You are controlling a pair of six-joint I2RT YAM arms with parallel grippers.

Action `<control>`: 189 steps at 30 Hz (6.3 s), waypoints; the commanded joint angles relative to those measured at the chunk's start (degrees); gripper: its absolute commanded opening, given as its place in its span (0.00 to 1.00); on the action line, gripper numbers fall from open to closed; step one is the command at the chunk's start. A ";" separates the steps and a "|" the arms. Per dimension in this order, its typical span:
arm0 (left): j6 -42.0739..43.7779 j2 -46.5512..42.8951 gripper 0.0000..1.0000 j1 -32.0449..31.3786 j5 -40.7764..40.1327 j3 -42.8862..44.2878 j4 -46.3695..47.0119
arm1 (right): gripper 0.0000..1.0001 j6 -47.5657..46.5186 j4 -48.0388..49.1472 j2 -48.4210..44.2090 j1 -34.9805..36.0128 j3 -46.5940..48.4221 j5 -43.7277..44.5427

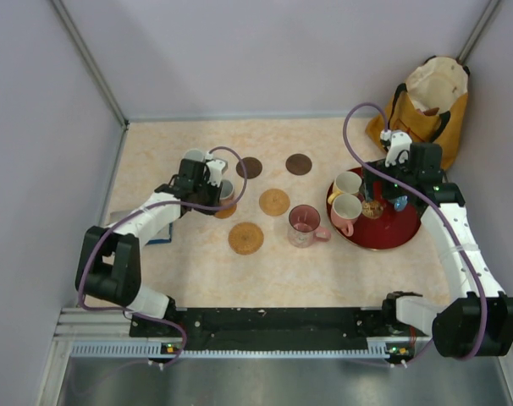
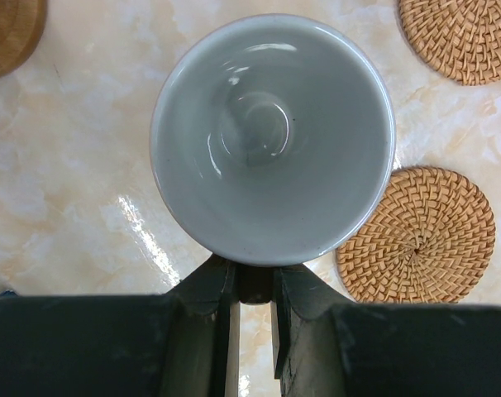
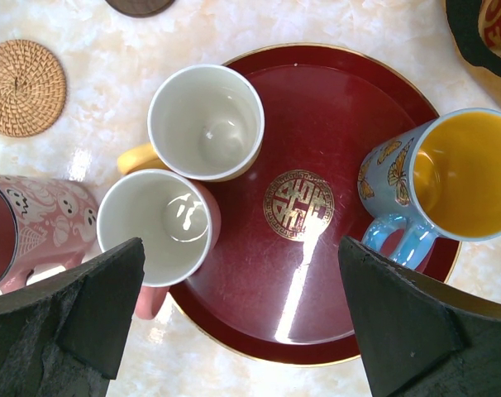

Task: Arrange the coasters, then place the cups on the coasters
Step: Place the cup on the coaster, then pick up the cup from the tray.

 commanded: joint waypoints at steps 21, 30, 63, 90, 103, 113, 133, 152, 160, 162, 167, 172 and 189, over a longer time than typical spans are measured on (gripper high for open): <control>1.64 -2.99 0.02 -0.03 -1.29 -3.27 6.06 | 0.98 -0.46 2.22 -0.44 -0.32 -0.62 -0.74; 2.08 -1.84 0.08 0.23 -2.26 -3.88 6.06 | 0.98 -0.55 2.14 -0.43 -0.32 -0.62 -0.65; 2.43 -2.72 0.21 1.02 -2.35 -3.62 4.48 | 0.98 -0.63 2.14 -0.26 -0.32 -0.62 -0.74; 3.40 -4.74 0.64 1.02 -2.61 -2.65 1.41 | 0.98 -0.90 2.14 -0.09 -0.32 -0.71 -0.65; 4.27 -12.56 0.99 1.90 -3.93 -0.98 -2.55 | 0.99 1.03 3.28 0.97 -0.32 -0.18 5.24; 5.24 -19.07 0.99 6.56 -0.68 -1.15 -6.42 | 0.98 -6.77 -1.38 1.15 1.87 -2.63 -3.03; 5.24 -20.03 0.99 7.70 -2.52 -2.65 -5.37 | 0.93 -5.82 2.83 5.54 8.82 -11.43 1.98; 5.77 -20.92 0.99 8.49 -2.70 -4.06 -4.49 | 0.62 -6.00 5.65 8.44 12.69 -13.10 4.97; 5.77 -21.53 0.99 8.58 -2.26 -4.41 -4.05 | 0.26 -6.08 5.12 5.19 12.69 -13.19 5.32; 5.77 -21.44 0.99 8.58 -2.26 -4.32 -3.87 | 0.17 -6.08 4.77 5.28 12.69 -13.19 5.15; 5.77 -21.71 0.99 8.67 -2.35 -4.32 -4.13 | 0.00 -6.35 3.98 5.10 12.69 -12.75 4.80; 5.77 -22.15 0.99 8.76 -2.26 -4.58 -3.96 | 0.00 -6.96 3.02 3.09 12.61 -12.31 5.06; 5.94 -22.06 0.99 9.11 -2.00 -4.59 -3.87 | 0.00 -9.16 -8.41 -11.77 12.69 1.04 5.94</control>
